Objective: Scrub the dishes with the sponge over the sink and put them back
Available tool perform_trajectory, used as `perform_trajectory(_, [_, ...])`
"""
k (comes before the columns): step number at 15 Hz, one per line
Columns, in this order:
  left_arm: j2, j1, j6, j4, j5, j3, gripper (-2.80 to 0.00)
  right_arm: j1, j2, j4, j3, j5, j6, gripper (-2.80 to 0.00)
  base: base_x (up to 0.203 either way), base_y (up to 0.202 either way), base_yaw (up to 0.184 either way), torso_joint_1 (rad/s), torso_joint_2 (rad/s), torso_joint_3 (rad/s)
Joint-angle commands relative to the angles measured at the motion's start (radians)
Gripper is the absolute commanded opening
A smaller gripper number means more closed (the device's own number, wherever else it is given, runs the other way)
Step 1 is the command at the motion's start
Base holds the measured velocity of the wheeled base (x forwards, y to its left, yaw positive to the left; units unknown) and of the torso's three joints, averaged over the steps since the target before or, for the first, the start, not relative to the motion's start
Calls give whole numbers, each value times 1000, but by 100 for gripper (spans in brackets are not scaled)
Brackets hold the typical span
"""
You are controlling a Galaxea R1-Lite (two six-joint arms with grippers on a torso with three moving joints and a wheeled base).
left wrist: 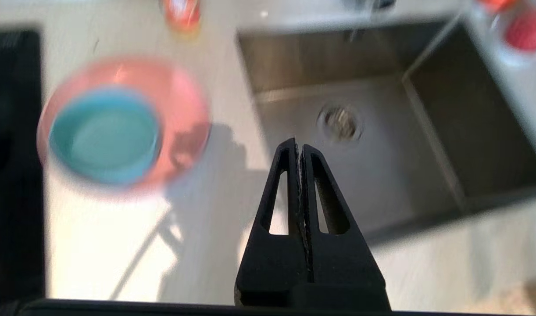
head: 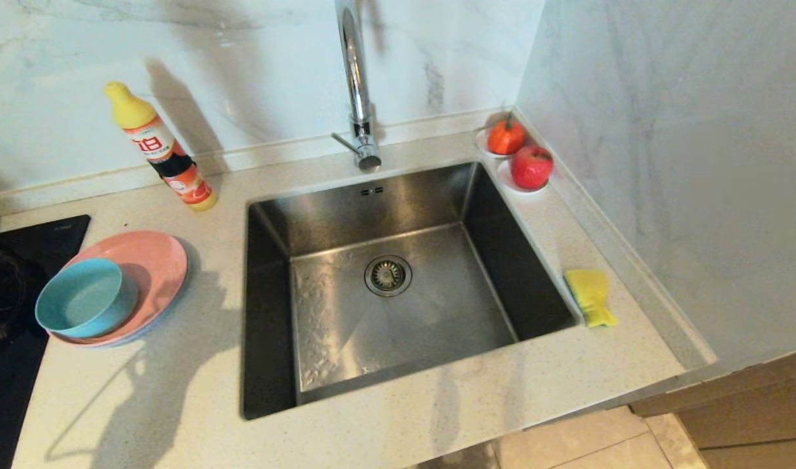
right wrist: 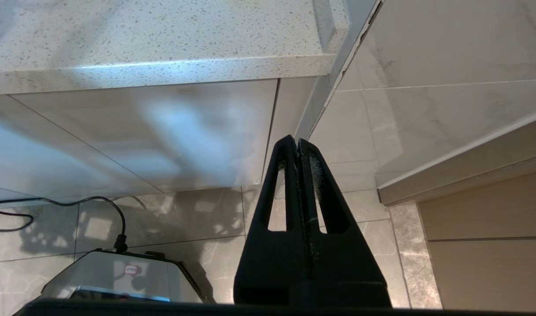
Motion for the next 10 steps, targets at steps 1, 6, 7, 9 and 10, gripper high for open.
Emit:
perform_trajectory(1, [-280,-2,20,1,5,193,-280,0,1,1,0,1,-1,-280,0,0,0,0,0,0])
perform_trajectory(6, [-569,-9,74,9,13,531,-280,0,1,1,0,1,1,-280,0,0,0,0,0,0])
perform_trajectory(7, [-603,-8,91,6,13,582,-280,0,1,0,0,-1,-1,-280,0,0,0,0,0,0])
perform_trajectory(9, [-697,-4,129,12,15,644,-280,0,1,1,0,1,0,-280,0,0,0,0,0,0])
perform_trajectory(10, [-740,-3,148,23,27,665,-280,0,1,0,0,-1,-1,-280,0,0,0,0,0,0])
